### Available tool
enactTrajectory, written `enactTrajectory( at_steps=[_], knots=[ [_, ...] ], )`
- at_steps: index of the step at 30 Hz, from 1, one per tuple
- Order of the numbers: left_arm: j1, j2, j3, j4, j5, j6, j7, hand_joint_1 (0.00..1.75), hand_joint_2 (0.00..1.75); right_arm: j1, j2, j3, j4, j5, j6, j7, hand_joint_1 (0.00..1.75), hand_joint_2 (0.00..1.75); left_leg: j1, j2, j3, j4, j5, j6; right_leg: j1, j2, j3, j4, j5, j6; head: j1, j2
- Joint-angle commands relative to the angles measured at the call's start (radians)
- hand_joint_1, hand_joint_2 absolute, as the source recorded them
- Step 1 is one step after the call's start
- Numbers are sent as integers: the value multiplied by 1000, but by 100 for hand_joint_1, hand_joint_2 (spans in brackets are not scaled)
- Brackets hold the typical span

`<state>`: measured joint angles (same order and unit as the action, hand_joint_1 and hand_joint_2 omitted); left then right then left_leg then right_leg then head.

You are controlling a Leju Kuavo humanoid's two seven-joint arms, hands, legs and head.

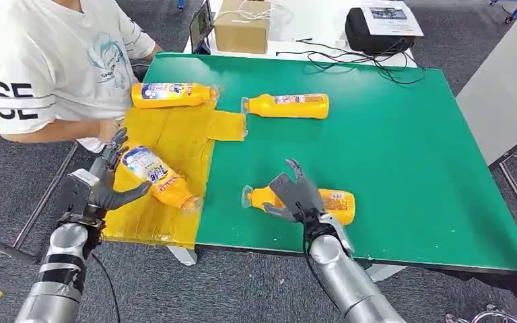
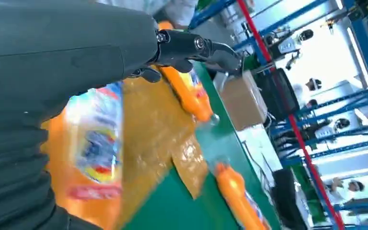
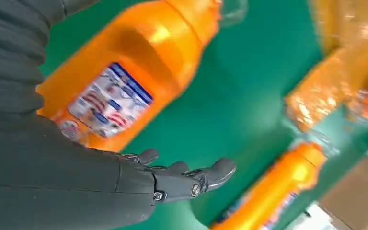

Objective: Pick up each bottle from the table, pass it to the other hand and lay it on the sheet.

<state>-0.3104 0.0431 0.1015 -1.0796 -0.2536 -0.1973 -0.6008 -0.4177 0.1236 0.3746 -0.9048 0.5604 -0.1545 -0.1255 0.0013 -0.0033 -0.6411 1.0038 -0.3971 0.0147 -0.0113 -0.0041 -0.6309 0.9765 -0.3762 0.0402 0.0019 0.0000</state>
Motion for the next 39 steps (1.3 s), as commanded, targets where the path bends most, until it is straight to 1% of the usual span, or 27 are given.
enactTrajectory(
  at_steps=[1,2,4,5,6,7,11,12,14,15,16,17,20,21,22,23,24,26,27,29,30,31,32,35,36,38,39],
  knots=[
    [37,-134,-62,-49,119,-91,54,0,175,-50,-48,36,164,47,28,43,0,175,-1,-2,4,-1,-1,0,-1,-2,4,-1,-2,0,0,0],
    [40,-134,-71,-51,124,-85,56,0,175,-49,-48,33,165,50,28,41,0,175,0,-3,8,-1,-3,0,0,-3,9,-1,-4,-1,0,0],
    [40,-131,-71,-51,125,-84,56,0,175,-49,-46,33,164,50,28,41,0,175,0,-2,5,0,-2,0,0,-2,6,-1,-3,-1,0,0],
    [37,-133,-67,-45,150,-100,69,0,175,-50,-47,36,164,60,24,47,0,175,0,-2,3,0,-1,0,0,-2,4,-1,-2,0,0,0],
    [36,-132,-78,-42,170,-104,87,0,175,-53,-46,33,169,71,25,57,0,175,0,-2,6,0,-3,0,0,-2,6,-1,-3,-1,0,0],
    [28,-135,-93,-19,199,-113,124,0,175,-64,-46,32,180,91,18,68,0,175,0,-2,5,0,-2,0,1,-2,6,-1,-3,-1,0,0],
    [5,-124,-140,29,193,-56,124,0,175,-103,-41,36,209,164,-25,108,0,175,0,-2,3,0,-1,0,0,-2,4,-1,-1,-1,0,0],
    [7,-125,-138,31,197,-46,127,0,175,-104,-44,46,203,194,-43,126,0,175,0,-2,5,0,-2,-1,1,-2,6,-1,-2,-1,0,0],
    [22,-124,-133,22,208,-36,133,0,175,-90,-54,50,168,240,-72,151,0,175,0,-1,4,-1,-1,0,0,-1,4,-1,-1,0,0,0],
    [26,-122,-133,17,206,-30,133,0,175,-84,-58,48,150,264,-79,163,0,175,0,-1,7,-1,-2,0,0,-1,7,-1,-2,-1,0,0],
    [32,-121,-131,14,209,-27,139,0,175,-79,-63,44,132,286,-77,174,0,175,0,-1,5,-1,-1,0,0,-1,6,-1,-2,-1,0,0],
    [37,-120,-130,8,207,-20,140,0,175,-73,-69,41,115,306,-73,182,0,175,0,-1,7,0,-3,0,0,-1,8,-1,-3,-1,0,0],
    [41,-117,-125,1,207,-13,145,0,175,-82,-84,41,108,328,-32,198,0,175,0,-1,4,0,-1,0,0,-1,4,-1,-1,0,0,0],
    [41,-116,-122,2,208,-12,152,0,175,-90,-92,50,116,338,-10,204,0,175,0,-1,7,0,-3,0,0,-1,7,0,-3,-1,0,0],
    [35,-111,-122,7,207,-12,155,0,175,-111,-99,56,140,339,14,206,0,175,0,-1,5,0,-1,0,0,-1,5,-1,-2,0,0,0],
    [33,-110,-121,6,207,-11,155,0,175,-114,-100,54,140,338,15,205,0,175,0,-1,4,0,-1,0,0,-1,4,-1,-1,0,0,0],
    [32,-107,-121,8,208,-17,156,0,175,-134,-104,65,168,353,30,214,0,175,0,0,6,0,-2,0,0,0,6,0,-3,-1,0,0],
    [34,-105,-119,6,212,-23,156,0,175,-144,-106,67,180,353,35,214,0,175,0,0,3,0,-1,0,0,0,4,0,-1,0,0,0],
    [38,-106,-115,1,219,-30,154,0,175,-157,-111,82,197,360,52,216,0,175,0,0,6,0,-2,0,0,0,6,0,-2,-1,0,0],
    [40,-106,-115,-1,218,-33,153,0,175,-173,-117,92,214,359,74,218,0,175,0,0,2,0,0,0,0,0,3,-1,0,0,0,0],
    [39,-105,-118,2,219,-39,154,0,175,-188,-121,108,235,365,105,223,0,175,0,1,6,0,-2,0,0,1,6,0,-2,-1,0,0],
    [34,-104,-119,10,220,-45,154,0,175,-202,-125,118,252,368,125,225,0,175,0,1,4,0,-1,0,0,1,4,0,-1,-1,0,0],
    [30,-104,-119,17,221,-45,153,0,175,-211,-128,126,265,370,134,225,0,175,0,1,6,0,-2,0,0,1,7,0,-2,-1,0,0],
    [27,-102,-120,25,222,-49,149,0,175,-225,-127,140,290,371,145,226,0,175,0,0,4,0,-1,0,0,0,4,-1,-1,0,0,0],
    [30,-98,-118,25,228,-60,144,0,175,-235,-130,158,308,377,159,226,0,175,0,0,6,0,-2,0,1,0,7,0,-2,-1,0,0],
    [31,-97,-117,26,229,-62,143,0,175,-239,-132,160,317,373,168,223,0,175,0,0,4,-1,-1,0,0,0,5,-1,-1,0,0,0],
    [31,-96,-115,26,230,-62,142,0,175,-248,-134,170,330,373,184,220,0,175,0,1,7,0,-2,0,0,0,7,-1,-2,-1,0,0]
  ],
)
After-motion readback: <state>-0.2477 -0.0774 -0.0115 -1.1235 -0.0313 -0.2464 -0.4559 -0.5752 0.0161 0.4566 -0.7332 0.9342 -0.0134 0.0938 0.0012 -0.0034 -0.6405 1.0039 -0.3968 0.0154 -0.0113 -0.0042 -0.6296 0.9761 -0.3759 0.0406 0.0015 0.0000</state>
